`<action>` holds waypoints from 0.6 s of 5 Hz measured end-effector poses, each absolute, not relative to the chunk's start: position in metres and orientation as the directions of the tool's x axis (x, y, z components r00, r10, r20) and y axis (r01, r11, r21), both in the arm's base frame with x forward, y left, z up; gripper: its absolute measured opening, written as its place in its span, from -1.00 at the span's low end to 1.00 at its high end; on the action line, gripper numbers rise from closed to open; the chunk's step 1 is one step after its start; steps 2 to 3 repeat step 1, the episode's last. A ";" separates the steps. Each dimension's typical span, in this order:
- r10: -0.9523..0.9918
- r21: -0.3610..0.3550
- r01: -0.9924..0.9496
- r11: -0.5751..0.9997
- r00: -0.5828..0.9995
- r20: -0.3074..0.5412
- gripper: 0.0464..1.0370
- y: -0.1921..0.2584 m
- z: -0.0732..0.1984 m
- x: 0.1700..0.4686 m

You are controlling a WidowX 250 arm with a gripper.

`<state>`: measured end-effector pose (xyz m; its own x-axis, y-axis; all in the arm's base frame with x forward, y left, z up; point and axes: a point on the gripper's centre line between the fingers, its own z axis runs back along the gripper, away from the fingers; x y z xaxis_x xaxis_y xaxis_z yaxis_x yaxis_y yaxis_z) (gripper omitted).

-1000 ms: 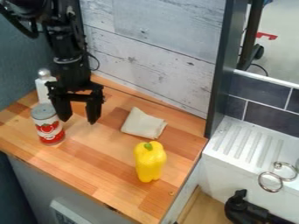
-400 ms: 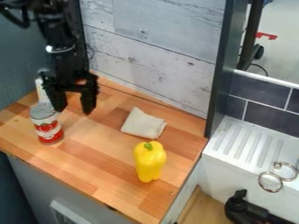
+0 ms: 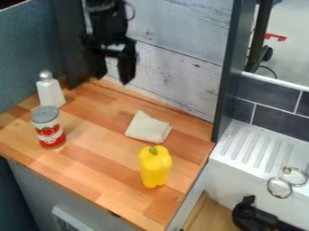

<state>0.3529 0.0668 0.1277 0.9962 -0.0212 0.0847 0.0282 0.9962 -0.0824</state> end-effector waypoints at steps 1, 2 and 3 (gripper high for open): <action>-0.076 -0.056 0.073 0.996 0.995 -0.060 0.93 0.059 0.114 0.373; -0.076 -0.056 0.073 0.996 0.995 -0.060 0.93 0.059 0.114 0.373; -0.076 -0.056 0.073 0.996 0.995 -0.060 0.93 0.059 0.114 0.373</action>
